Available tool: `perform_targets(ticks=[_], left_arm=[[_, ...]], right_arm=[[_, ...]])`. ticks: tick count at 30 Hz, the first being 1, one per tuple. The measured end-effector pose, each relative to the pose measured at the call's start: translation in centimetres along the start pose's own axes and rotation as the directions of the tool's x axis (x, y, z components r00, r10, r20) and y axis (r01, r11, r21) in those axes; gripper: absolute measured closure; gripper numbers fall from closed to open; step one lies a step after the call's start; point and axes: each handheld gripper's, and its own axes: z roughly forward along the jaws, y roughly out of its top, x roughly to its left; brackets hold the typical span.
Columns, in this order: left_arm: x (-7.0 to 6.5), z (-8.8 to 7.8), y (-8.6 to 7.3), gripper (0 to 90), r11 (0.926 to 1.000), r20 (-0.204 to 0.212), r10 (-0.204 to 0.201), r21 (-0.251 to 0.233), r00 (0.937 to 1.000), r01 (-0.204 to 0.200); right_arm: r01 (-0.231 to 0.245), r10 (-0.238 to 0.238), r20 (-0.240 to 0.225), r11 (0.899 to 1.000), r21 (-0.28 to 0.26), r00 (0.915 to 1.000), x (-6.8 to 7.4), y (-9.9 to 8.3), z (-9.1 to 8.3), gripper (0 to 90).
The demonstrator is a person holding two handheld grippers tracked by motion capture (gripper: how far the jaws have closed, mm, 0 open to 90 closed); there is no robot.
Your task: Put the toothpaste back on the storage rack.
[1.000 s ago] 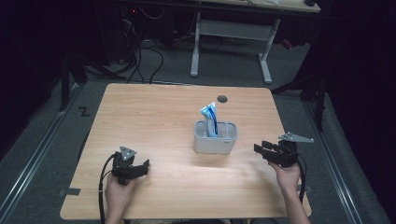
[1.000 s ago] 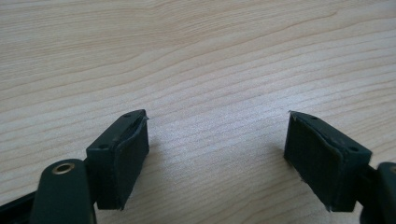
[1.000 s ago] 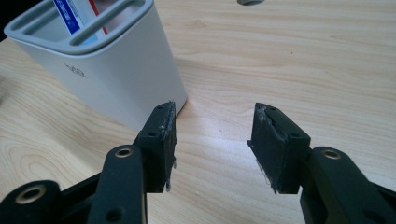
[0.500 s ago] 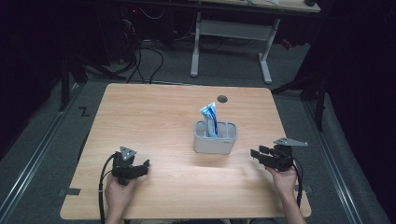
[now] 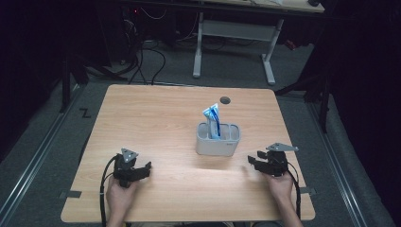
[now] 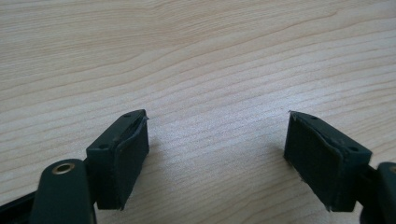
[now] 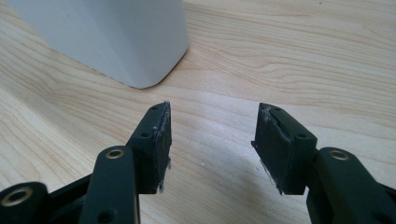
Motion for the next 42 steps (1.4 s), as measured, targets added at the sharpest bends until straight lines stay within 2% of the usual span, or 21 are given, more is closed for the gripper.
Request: perform_targets(ticks=[16,38,41,42], left_arm=[[0.0,0.0,0.0,22.3,1.0000,0.002,-0.001,-0.001,1.0000,0.001],[0.0,0.0,0.0,22.3,1.0000,0.002,-0.001,0.000,1.0000,0.001],[0.0,0.0,0.0,22.3,1.0000,0.001,0.000,0.001,1.0000,0.000],[0.0,0.0,0.0,22.3,1.0000,0.002,-0.001,-0.001,1.0000,0.001]], right_arm=[[0.025,-0.025,0.023,0.999,0.028,0.9994,0.8,-0.3,1.6,46.2],[0.027,-0.028,0.027,0.999,0.022,0.9993,1.2,-0.4,2.8,44.5],[0.033,-0.034,0.030,0.999,0.020,0.9990,1.3,-0.4,2.9,42.4],[0.048,-0.049,0.035,0.999,0.016,0.9982,1.4,-0.4,3.0,41.8]])
